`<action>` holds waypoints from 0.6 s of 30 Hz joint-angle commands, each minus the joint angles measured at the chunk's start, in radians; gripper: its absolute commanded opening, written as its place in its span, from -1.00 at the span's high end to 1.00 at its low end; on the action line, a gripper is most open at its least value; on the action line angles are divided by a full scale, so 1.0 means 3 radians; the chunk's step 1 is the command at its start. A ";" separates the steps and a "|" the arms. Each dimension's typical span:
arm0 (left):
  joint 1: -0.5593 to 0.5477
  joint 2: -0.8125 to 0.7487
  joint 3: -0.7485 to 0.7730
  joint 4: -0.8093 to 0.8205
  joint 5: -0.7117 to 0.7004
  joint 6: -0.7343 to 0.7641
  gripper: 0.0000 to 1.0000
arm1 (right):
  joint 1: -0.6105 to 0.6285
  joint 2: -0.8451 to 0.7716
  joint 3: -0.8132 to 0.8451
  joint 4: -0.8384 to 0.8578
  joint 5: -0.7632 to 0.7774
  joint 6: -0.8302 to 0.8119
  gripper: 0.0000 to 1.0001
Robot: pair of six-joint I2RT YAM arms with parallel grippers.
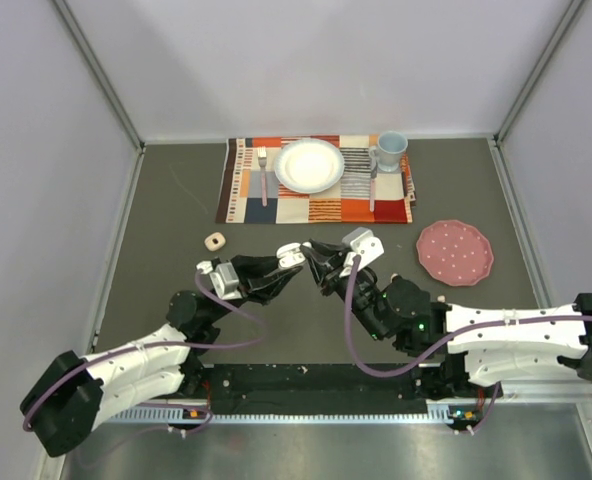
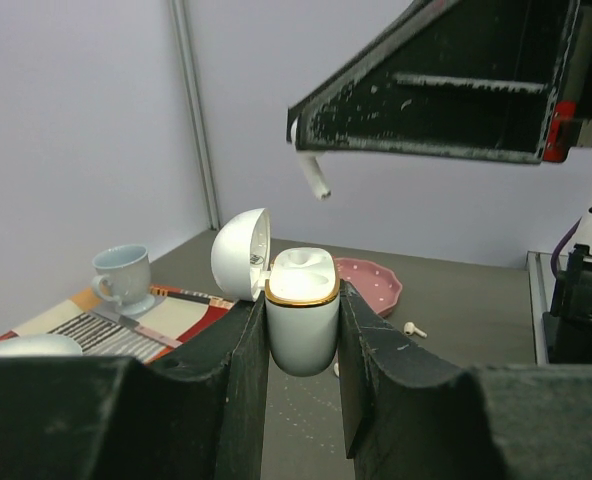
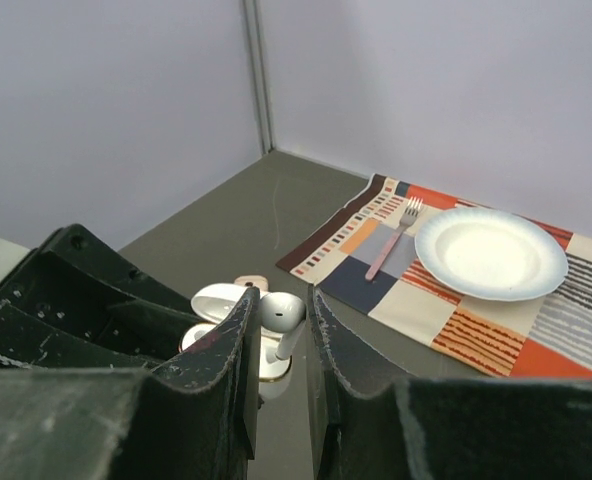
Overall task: Insert the wireless bluetooth earbuds into the charging case
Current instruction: Insert the right earbud into the right side groove of the charging case.
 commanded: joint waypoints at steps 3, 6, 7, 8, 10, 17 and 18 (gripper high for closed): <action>-0.0009 -0.0114 -0.0003 0.0273 -0.0060 -0.0009 1.00 | 0.0055 0.0070 0.0000 0.0221 -0.0046 0.0246 1.00; -0.0009 -0.0145 -0.0013 0.0273 -0.0071 -0.0009 1.00 | 0.0050 0.0101 -0.0005 0.0252 -0.0056 0.0277 1.00; -0.0004 -0.0155 -0.0018 0.0273 -0.0071 -0.0014 1.00 | 0.0050 0.0106 -0.0005 0.0252 -0.0061 0.0277 1.00; -0.0009 -0.0165 -0.0018 0.0273 -0.0081 -0.0004 1.00 | 0.0050 0.0111 -0.0015 0.0262 -0.0072 0.0277 1.00; -0.0009 -0.0170 -0.0018 0.0268 -0.0081 -0.0009 1.00 | 0.0055 0.0116 -0.0015 0.0262 -0.0082 0.0272 1.00; -0.0009 -0.0160 -0.0013 0.0263 -0.0081 -0.0019 1.00 | 0.0050 0.0162 0.0000 0.0247 -0.0128 0.0267 1.00; -0.0009 -0.0165 -0.0013 0.0268 -0.0081 -0.0014 1.00 | 0.0050 0.0183 0.0005 0.0237 -0.0133 0.0267 1.00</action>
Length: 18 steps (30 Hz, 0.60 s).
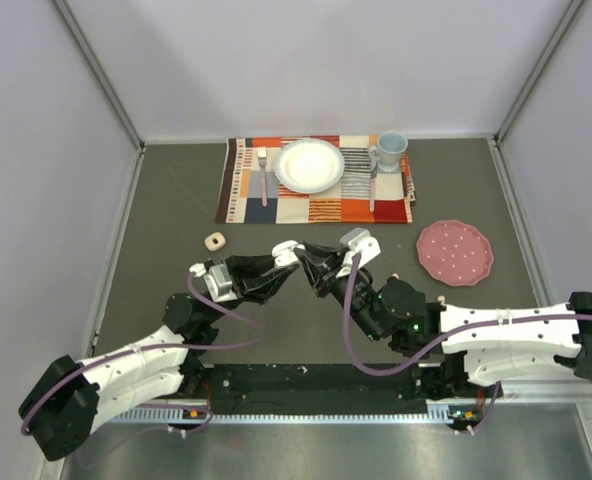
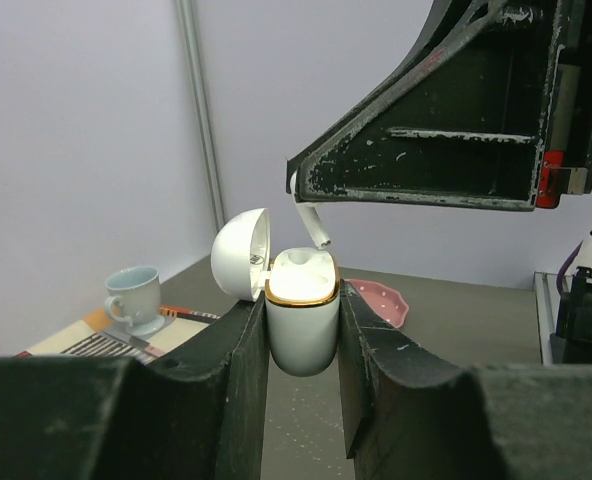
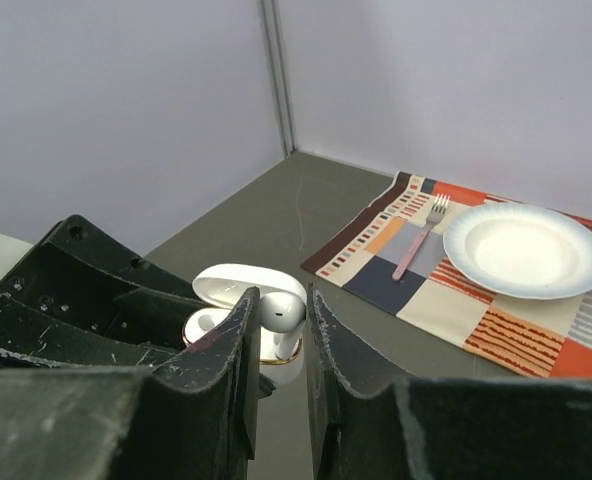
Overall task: Insert the wireless bluetooth earbuds into the charging case
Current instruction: Insert the right earbud into the right side groove of the charging case.
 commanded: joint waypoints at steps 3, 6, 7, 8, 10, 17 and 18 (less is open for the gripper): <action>-0.0009 -0.0025 -0.0007 0.0204 -0.0007 -0.0002 1.00 | 0.0050 0.0102 0.0065 0.0106 -0.0047 0.0001 1.00; -0.0004 -0.0025 -0.0001 0.0209 0.0013 -0.0002 1.00 | 0.0050 0.0158 0.0091 0.0136 -0.0057 -0.0050 1.00; -0.0009 -0.0015 -0.0001 0.0214 0.0049 -0.0002 1.00 | 0.0050 0.0188 0.0096 0.0136 -0.0047 -0.0086 1.00; -0.0004 -0.0015 -0.0001 0.0220 0.0049 -0.0007 1.00 | 0.0050 0.0204 0.0106 0.0136 -0.0011 -0.0096 1.00; -0.0004 -0.0015 -0.0001 0.0230 0.0044 -0.0007 1.00 | 0.0050 0.0224 0.0106 0.0157 0.0015 -0.0142 1.00; -0.0009 -0.0077 -0.0022 0.0230 -0.0002 -0.0002 1.00 | 0.0050 0.0240 0.0014 0.0254 0.0127 -0.0290 1.00; -0.0004 -0.0082 -0.0027 0.0230 -0.0002 0.0004 1.00 | 0.0050 0.0230 0.0004 0.0284 0.0138 -0.0326 1.00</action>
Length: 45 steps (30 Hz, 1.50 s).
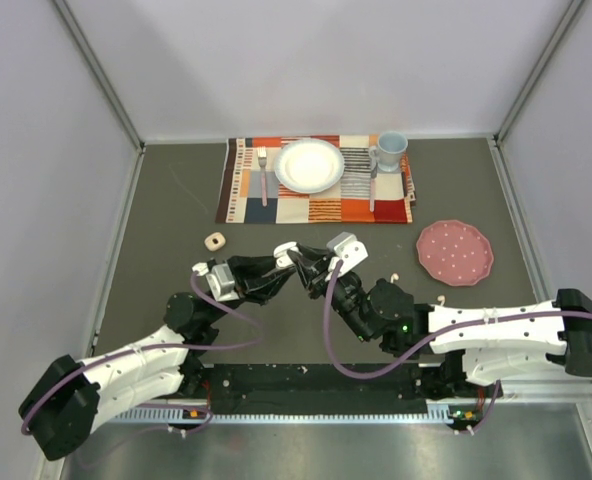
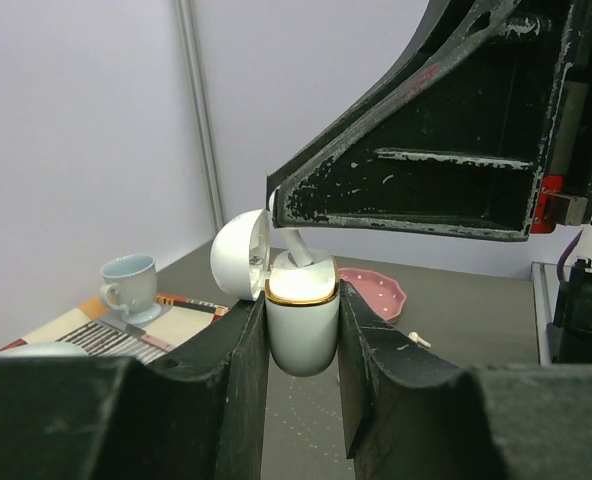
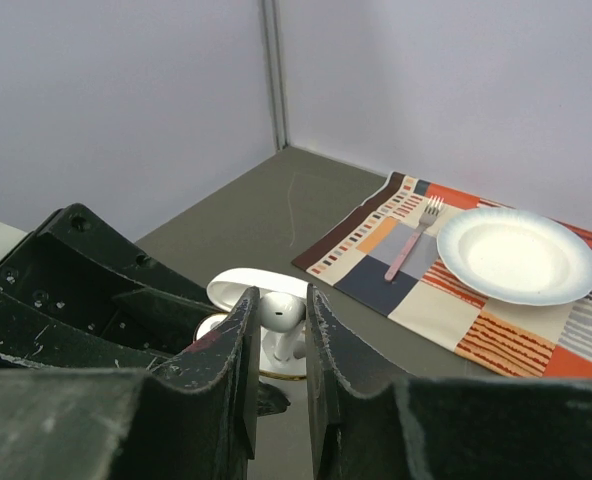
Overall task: Insert the wireless bluetooth earbuds into the charging case
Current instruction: Insert the right earbud into the right side groove of the charging case.
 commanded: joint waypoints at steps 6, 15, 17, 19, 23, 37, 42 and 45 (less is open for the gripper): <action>-0.0009 -0.0115 -0.0025 0.0287 -0.0029 -0.0001 1.00 | 0.0044 -0.0082 -0.0074 0.0227 0.0103 -0.0240 1.00; -0.0004 -0.0140 -0.0040 0.0292 -0.0059 -0.0007 1.00 | 0.0044 -0.0072 -0.0125 0.0160 -0.0045 -0.0322 1.00; -0.0004 -0.0156 -0.0055 0.0297 -0.0080 -0.0007 1.00 | 0.0044 -0.0072 -0.0135 0.0150 -0.0106 -0.0348 1.00; -0.0009 -0.0171 -0.0060 0.0292 -0.0121 -0.0002 1.00 | 0.0039 -0.0077 -0.0161 0.0135 -0.0214 -0.0368 1.00; -0.0009 -0.0217 -0.0076 0.0282 -0.0146 0.0009 1.00 | 0.0044 -0.0072 -0.0197 0.0058 -0.0301 -0.0419 1.00; -0.0004 -0.0243 -0.0101 0.0282 -0.0192 0.0014 1.00 | 0.0044 -0.0057 -0.0360 0.0221 -0.0260 -0.0909 1.00; -0.0009 -0.0248 -0.0096 0.0277 -0.0182 0.0014 1.00 | 0.0049 -0.0057 -0.0340 0.0191 -0.0275 -0.0992 1.00; -0.0004 -0.0243 -0.0096 0.0282 -0.0182 0.0019 1.00 | 0.0049 -0.0047 -0.0284 0.0018 -0.0286 -0.0931 0.93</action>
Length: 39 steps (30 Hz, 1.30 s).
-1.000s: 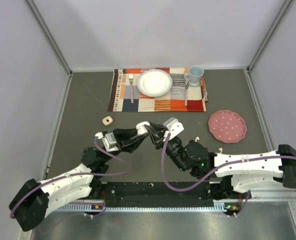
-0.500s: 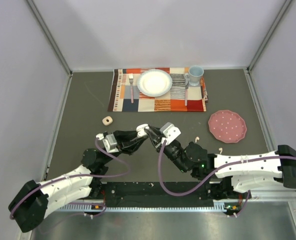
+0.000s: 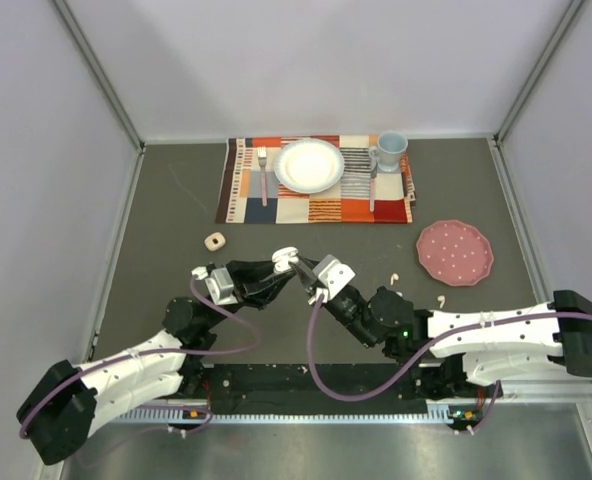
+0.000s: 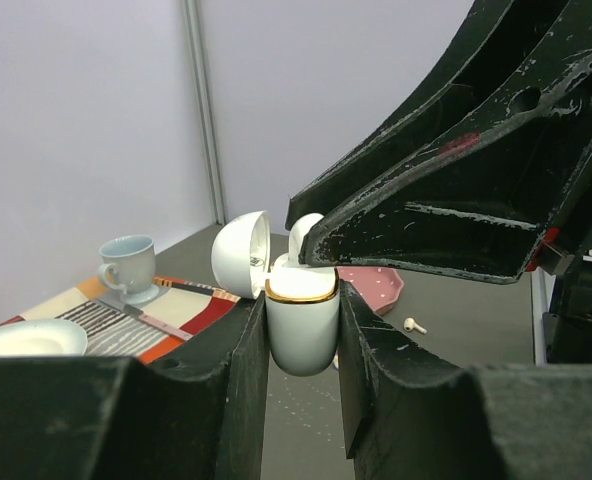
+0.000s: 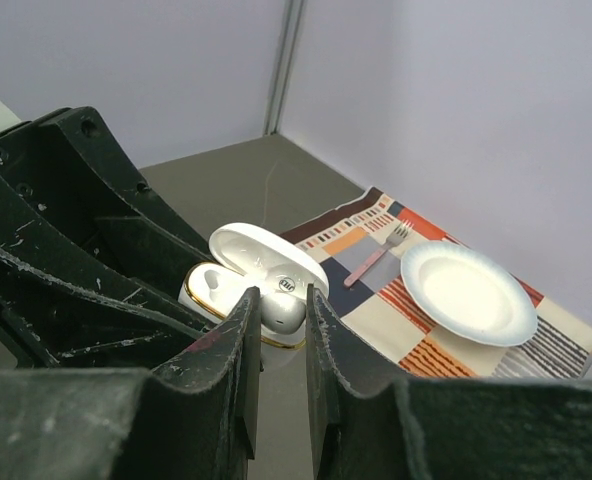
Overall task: Insert the wireless bluetooth earbuds into the charging case
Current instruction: Insert the right earbud into the right side groove of the charging case, then move the left earbud to the center of the board.
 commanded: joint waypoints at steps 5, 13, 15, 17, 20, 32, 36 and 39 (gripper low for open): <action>0.0008 -0.0052 0.0056 0.0371 -0.0080 0.0025 1.00 | 0.0024 -0.0015 0.0185 -0.0384 0.0176 0.0136 0.25; 0.0003 -0.0042 0.0056 0.0340 -0.0086 0.0051 1.00 | 0.0024 -0.0362 0.0155 -0.0226 0.0212 0.0345 -0.77; 0.0003 -0.0057 0.0051 0.0305 -0.0101 0.0076 1.00 | 0.0018 -0.0576 0.0103 -0.0185 0.0233 0.0402 -0.80; 0.0003 -0.0072 0.0046 0.0279 -0.0121 0.0117 1.00 | 0.0013 -0.0720 0.0037 -0.0144 0.0319 0.0504 -0.82; 0.0003 -0.0103 0.0026 0.0233 -0.0172 0.0183 1.00 | -0.0038 -0.1047 -0.0050 -0.0175 0.0447 0.0688 -0.98; 0.0008 -0.0231 -0.0056 0.0335 -0.0264 0.0301 1.00 | -0.1192 -0.1380 0.0563 -0.3440 0.0746 0.2905 -0.98; 0.0003 -0.0221 -0.0051 0.0371 -0.0254 0.0301 1.00 | -0.1806 -0.1416 0.0426 -0.4035 0.0147 0.3704 -0.98; 0.0003 -0.0241 -0.0051 0.0335 -0.0264 0.0301 1.00 | -0.2139 -0.1340 0.0329 -0.4173 -0.0318 0.3904 -0.98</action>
